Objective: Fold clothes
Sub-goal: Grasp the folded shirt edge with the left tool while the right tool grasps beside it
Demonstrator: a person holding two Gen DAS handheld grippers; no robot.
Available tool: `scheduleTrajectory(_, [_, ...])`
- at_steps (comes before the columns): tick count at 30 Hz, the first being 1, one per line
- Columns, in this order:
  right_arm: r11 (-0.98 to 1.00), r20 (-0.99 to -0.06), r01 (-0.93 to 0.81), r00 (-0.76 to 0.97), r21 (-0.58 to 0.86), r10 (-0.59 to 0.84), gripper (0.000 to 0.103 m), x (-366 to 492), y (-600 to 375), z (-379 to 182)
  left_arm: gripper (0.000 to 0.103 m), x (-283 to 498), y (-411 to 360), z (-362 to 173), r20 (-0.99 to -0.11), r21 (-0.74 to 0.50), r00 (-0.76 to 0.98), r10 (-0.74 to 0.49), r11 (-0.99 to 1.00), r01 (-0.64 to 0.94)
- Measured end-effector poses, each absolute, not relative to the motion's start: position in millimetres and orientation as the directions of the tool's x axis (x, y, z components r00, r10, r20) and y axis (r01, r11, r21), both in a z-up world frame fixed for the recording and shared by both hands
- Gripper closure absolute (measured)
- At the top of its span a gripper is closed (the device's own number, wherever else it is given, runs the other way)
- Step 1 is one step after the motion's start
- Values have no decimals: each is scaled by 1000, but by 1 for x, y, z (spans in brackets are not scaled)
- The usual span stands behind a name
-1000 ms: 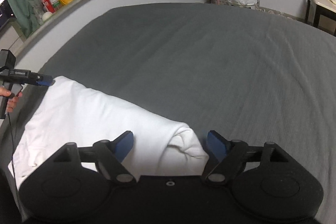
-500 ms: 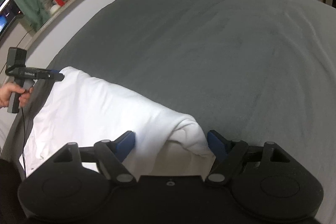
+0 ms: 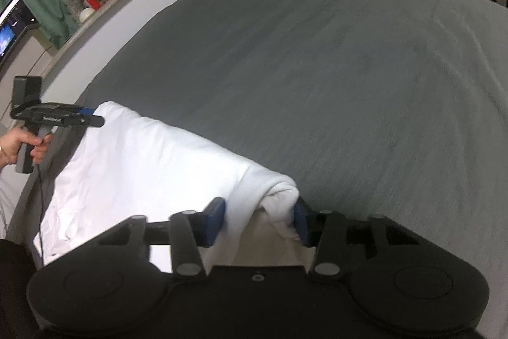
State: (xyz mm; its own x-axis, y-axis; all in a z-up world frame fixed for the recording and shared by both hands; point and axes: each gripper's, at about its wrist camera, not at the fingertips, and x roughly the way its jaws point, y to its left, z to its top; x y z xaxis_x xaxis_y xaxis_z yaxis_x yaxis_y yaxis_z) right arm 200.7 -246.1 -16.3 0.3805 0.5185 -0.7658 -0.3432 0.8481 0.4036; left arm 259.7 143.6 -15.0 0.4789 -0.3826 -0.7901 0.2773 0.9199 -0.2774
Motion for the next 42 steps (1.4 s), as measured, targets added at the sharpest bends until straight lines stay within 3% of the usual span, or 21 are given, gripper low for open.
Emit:
scheduleTrajectory(3, [849,-760,-331,390,412,520,83,199,-243,-16,77,255,140,-16,-776,-289,491,-397,915,282])
scheduleTrajectory(5, [858,-763,-340,406,384,503,86,197,-231,-13,81,250,138,-15,-765,-279,509,-394,915,290])
scheduleTrajectory(14, [871,-730,-402,498,284,468,88,193,-221,15,84,247,140,-2,-717,-243,604,-348,937,251])
scheduleTrajectory(15, [873,-727,-407,509,269,462,88,196,-218,19,95,249,141,2,-708,-234,623,-332,943,237])
scheduleTrajectory(16, [877,-727,-408,517,253,451,88,198,-216,20,98,252,141,6,-698,-225,642,-317,949,222])
scheduleTrajectory(20, [887,-753,-405,507,222,420,88,214,-199,23,97,275,154,22,-664,-297,678,-316,943,149])
scheduleTrajectory(25, [895,-809,-364,427,256,405,75,225,-202,15,95,289,166,1,-741,-427,518,-427,895,126])
scheduleTrajectory(27, [897,-804,-336,425,286,415,61,227,-212,12,94,285,165,-7,-764,-386,510,-394,914,127])
scheduleTrajectory(29, [894,-780,-289,443,341,441,55,223,-229,8,94,281,167,-10,-764,-370,523,-379,920,127])
scheduleTrajectory(32, [881,-741,-214,479,421,470,54,210,-255,3,94,262,179,-20,-742,-442,538,-399,895,54])
scheduleTrajectory(37, [839,-670,-175,529,515,521,50,155,-278,1,94,205,187,-18,-612,-586,624,-486,808,54])
scheduleTrajectory(42, [858,-693,-198,516,474,503,44,96,-265,7,94,147,164,-12,-671,-457,588,-453,876,154])
